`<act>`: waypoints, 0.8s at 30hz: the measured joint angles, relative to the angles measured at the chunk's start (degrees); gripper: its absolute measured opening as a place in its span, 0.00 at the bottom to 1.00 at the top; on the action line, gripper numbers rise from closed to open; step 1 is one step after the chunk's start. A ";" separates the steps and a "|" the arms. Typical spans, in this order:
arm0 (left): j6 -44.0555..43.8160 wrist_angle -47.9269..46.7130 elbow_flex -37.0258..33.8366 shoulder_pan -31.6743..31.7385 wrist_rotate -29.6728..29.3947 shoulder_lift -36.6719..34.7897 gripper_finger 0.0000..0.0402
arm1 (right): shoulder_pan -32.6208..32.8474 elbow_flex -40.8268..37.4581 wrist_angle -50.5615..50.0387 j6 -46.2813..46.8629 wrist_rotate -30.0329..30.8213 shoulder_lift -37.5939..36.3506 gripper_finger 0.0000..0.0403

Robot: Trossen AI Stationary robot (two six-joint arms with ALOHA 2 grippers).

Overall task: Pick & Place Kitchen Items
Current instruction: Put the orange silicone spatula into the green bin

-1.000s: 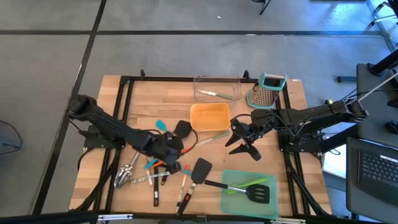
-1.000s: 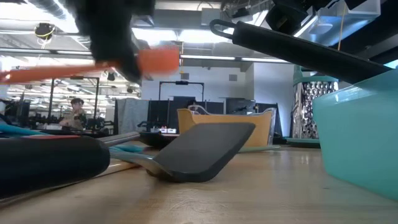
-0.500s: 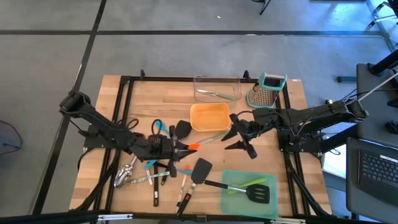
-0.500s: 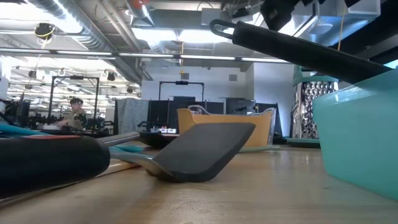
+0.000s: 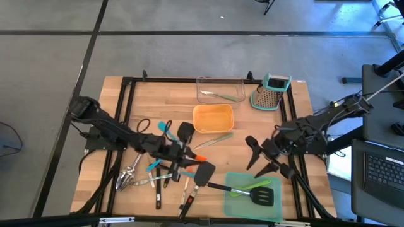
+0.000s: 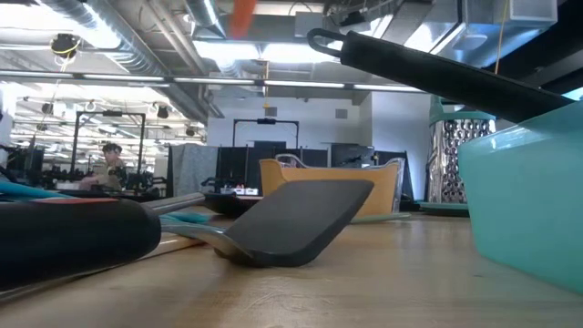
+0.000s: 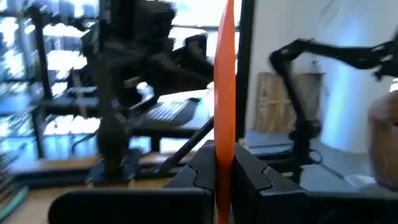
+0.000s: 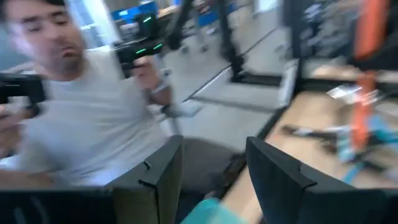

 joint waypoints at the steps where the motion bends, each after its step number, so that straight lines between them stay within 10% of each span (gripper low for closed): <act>1: 0.31 3.58 0.01 0.70 2.18 1.39 0.03 | 0.70 0.01 0.40 -1.50 2.90 -0.01 0.44; 11: -7.88 27.87 1.92 10.16 28.06 6.40 0.03 | 2.04 0.06 6.29 -16.18 23.70 5.49 0.44; 24: 5.52 17.39 5.88 3.15 5.23 6.53 0.03 | 1.84 0.04 35.18 -22.90 38.97 21.35 0.50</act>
